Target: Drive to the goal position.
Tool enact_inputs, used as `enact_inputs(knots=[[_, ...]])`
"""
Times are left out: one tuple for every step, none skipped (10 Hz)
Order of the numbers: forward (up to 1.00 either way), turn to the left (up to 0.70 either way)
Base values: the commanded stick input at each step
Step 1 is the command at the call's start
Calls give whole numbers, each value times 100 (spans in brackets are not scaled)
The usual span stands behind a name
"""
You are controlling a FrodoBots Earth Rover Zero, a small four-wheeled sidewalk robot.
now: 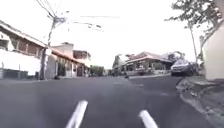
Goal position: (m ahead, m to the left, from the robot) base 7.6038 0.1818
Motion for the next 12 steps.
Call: enact_inputs(knots=[[85, -19], [85, -21], [85, -23], [85, -25], [85, -28], [85, -30], [85, -32], [85, -34], [85, -34], [85, -34], [85, -34], [85, -34]])
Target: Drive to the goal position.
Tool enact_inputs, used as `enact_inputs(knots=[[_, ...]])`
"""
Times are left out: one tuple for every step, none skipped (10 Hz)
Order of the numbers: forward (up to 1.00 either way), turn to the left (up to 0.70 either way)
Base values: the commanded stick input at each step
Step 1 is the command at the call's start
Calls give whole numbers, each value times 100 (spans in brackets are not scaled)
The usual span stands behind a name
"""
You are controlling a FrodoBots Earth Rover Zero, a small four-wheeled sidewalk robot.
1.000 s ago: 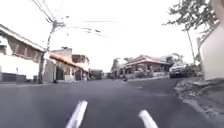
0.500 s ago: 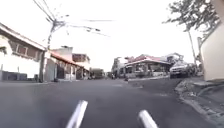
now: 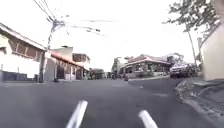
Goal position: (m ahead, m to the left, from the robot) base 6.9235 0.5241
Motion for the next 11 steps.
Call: enact_inputs(knots=[[85, -34], [85, -34], [85, -34], [85, -34], [85, -34], [85, -34], [85, -34], [85, -34], [85, -34], [85, -34], [85, -34]])
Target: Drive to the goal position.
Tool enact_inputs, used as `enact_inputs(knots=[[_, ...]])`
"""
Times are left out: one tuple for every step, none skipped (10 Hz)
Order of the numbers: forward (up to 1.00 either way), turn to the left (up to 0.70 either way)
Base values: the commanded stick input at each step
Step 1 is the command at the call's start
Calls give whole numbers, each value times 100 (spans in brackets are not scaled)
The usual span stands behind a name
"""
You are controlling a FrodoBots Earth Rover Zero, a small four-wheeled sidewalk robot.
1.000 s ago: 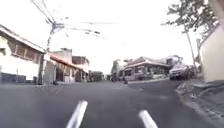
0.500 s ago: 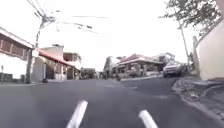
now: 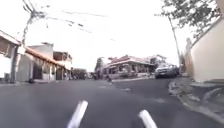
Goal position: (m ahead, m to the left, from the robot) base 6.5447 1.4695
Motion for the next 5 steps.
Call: enact_inputs(knots=[[85, -26], [85, -18], [85, -9], [85, 0], [85, 0]])
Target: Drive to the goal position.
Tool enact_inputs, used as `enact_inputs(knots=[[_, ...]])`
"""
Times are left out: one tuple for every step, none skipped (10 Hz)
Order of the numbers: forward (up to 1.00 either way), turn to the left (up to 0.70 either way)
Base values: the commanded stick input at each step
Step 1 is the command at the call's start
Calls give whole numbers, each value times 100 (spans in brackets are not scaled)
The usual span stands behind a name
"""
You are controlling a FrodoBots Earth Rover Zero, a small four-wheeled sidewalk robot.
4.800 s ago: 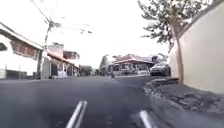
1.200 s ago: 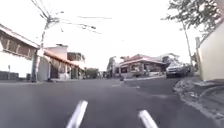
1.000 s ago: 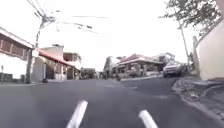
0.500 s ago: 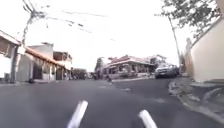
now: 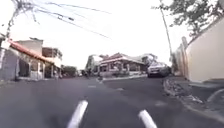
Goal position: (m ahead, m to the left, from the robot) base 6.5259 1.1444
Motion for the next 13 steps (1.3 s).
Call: enact_inputs(knots=[[85, 0], [85, 0], [85, 0], [85, 0], [85, 0], [85, 0], [85, 0], [85, 0], [85, 0], [85, 0], [85, 0], [85, 0], [85, 0]])
